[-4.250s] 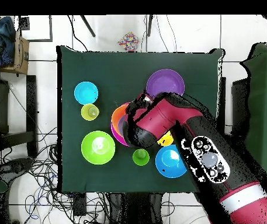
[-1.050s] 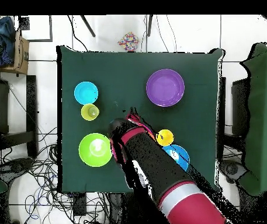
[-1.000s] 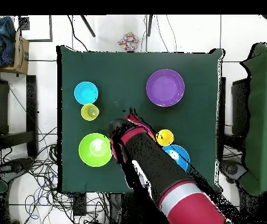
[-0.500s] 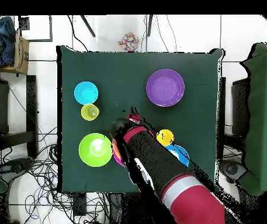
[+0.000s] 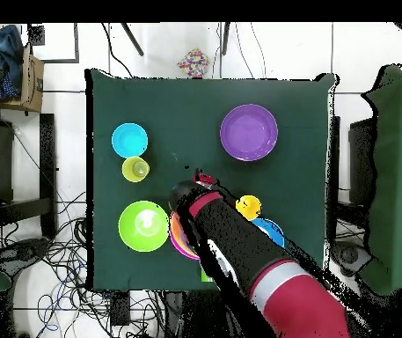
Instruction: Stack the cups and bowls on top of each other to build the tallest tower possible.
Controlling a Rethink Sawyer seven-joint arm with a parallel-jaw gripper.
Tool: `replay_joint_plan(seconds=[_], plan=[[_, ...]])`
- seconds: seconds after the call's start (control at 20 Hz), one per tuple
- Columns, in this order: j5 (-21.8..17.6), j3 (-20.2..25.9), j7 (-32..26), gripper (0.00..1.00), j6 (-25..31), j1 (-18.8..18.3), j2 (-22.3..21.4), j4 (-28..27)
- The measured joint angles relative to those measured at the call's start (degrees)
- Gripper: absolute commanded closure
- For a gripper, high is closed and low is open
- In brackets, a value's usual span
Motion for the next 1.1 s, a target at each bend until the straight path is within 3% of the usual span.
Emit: replay_joint_plan(seconds=[0.1, 0.25, 0.35, 0.55, 0.6, 0.85, 1.1], plan=[[1.01, -0.74, 0.00, 1.00, -0.25, 0.12, -0.38, -0.07], [6.44, -3.85, 0.00, 1.00, -1.73, 1.90, -1.28, -0.79], [7.79, -4.72, 0.00, 1.00, -2.77, 2.76, -1.48, -1.00], [3.16, 0.36, 0.00, 1.00, -2.53, -1.16, -1.32, 0.07], [-0.80, 3.69, 0.00, 0.00, -2.42, -5.21, -0.51, 0.35], [-0.50, -0.49, 0.00, 0.00, -3.46, -3.45, -0.42, -0.83], [0.12, -13.50, 0.00, 0.00, -9.82, 7.45, -0.74, -4.16]])
